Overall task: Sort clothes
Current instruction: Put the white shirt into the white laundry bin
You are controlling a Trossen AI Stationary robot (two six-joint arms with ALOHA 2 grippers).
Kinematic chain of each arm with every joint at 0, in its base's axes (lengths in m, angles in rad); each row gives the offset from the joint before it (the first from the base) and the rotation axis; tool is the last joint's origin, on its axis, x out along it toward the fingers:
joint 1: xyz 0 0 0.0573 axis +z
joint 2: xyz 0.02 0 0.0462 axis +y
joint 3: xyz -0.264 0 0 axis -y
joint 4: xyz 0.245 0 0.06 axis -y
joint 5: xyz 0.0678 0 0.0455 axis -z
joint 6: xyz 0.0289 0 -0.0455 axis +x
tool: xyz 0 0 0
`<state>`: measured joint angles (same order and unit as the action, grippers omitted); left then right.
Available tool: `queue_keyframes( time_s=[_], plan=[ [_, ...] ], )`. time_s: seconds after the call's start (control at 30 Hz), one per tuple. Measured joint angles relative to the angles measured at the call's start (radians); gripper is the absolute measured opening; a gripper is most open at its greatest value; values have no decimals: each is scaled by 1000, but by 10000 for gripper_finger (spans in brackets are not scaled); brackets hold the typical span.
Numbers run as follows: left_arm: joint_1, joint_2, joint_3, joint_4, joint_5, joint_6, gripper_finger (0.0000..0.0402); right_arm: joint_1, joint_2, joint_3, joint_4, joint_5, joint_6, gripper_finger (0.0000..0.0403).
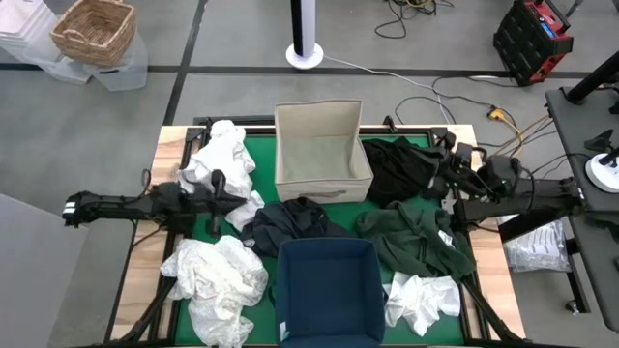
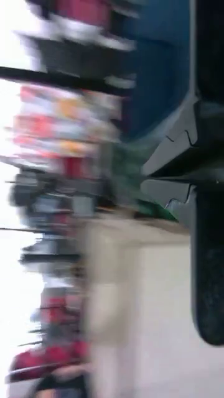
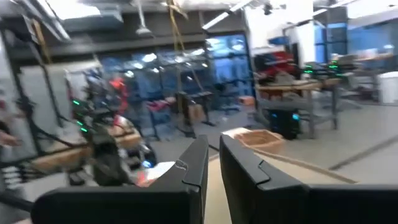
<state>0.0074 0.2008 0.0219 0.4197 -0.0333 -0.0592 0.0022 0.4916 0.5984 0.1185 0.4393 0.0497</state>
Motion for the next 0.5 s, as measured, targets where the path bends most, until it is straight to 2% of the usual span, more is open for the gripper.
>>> queue_keyframes(
  time_s=[0.1,0.2,0.33,0.4,0.5],
  plan=[
    [0,-1,0,199,-4,-22,0,-14,55,71,-39,8,-16,34],
    [1,-2,0,307,-51,59,0,-34,109,152,-82,8,50,34],
    [1,1,0,350,-126,151,0,-65,178,256,-135,17,103,34],
    [1,1,6,349,-163,146,0,-83,214,309,-165,18,107,34],
    [1,1,41,349,-165,135,0,-97,277,395,-201,18,108,34]
  ],
)
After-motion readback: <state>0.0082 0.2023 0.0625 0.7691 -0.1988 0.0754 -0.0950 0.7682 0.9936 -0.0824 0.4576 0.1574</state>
